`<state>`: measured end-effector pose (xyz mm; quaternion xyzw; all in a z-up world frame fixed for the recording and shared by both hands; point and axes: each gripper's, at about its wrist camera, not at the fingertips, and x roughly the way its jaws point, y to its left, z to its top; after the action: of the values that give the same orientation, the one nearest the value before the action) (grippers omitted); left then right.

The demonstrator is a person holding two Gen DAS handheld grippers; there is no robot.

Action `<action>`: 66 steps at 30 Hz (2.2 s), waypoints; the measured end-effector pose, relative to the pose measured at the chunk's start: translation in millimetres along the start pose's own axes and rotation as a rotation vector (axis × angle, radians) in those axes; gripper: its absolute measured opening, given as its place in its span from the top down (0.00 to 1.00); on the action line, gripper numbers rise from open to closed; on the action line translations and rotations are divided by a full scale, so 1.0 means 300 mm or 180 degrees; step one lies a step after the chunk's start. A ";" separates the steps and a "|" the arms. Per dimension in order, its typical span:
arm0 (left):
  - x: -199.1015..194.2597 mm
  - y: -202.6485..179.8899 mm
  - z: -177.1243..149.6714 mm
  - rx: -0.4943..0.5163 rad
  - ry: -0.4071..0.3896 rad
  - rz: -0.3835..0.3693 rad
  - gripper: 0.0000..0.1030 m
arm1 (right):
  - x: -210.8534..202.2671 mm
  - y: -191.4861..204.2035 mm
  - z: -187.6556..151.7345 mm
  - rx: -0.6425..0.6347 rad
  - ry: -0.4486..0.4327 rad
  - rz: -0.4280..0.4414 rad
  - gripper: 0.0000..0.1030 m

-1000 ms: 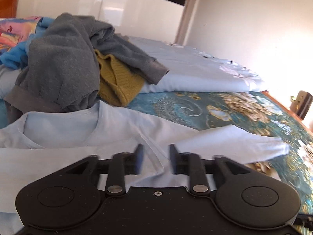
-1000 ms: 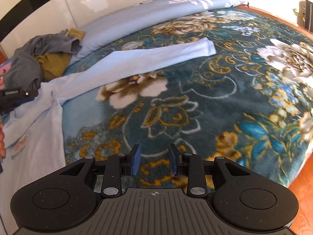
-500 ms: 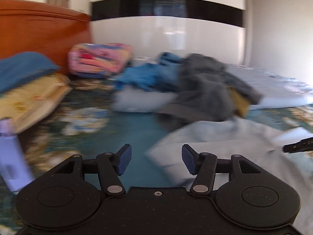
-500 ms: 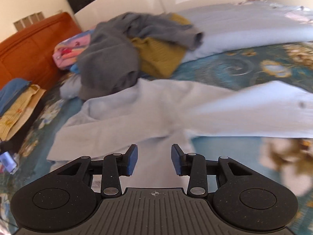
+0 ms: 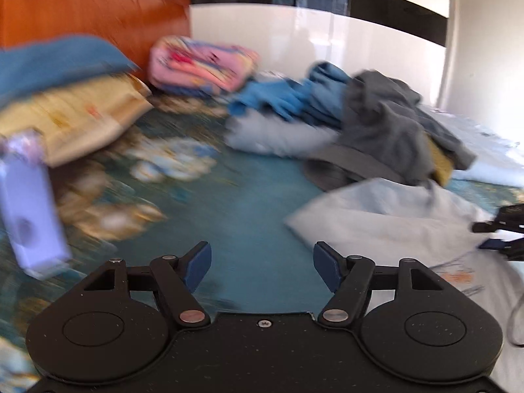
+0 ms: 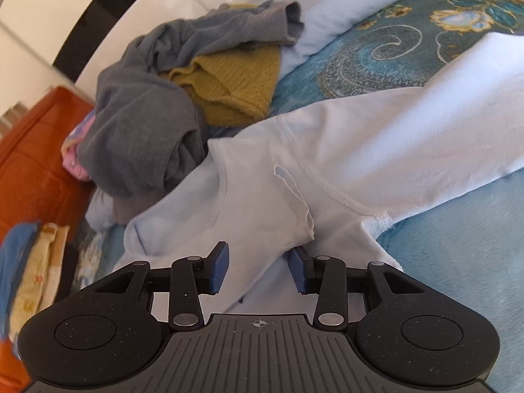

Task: Fold clothes

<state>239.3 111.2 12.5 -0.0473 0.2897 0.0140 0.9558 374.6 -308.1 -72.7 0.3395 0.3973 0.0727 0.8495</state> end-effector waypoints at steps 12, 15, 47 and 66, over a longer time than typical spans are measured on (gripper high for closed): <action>0.186 -0.245 -0.068 0.0523 0.0206 -0.0296 0.27 | -0.076 0.161 0.154 -0.0353 -0.0226 0.0336 0.97; 0.228 -0.279 -0.070 0.0519 0.0246 -0.0294 0.27 | -0.170 0.194 0.210 -0.0575 -0.0510 0.0444 0.97; 0.187 -0.065 -0.064 -0.0239 0.0473 0.0342 0.23 | -0.360 -0.263 0.157 -0.0533 -0.0339 -0.0765 0.94; 0.100 -0.028 0.049 -0.0787 0.0256 0.0203 0.23 | -0.627 -0.872 0.229 0.1744 -0.1503 -0.0587 0.93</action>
<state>272.7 104.2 8.8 -0.1560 0.3252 0.0780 0.9294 259.5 -616.2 -89.8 0.5244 0.2240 -0.1934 0.7984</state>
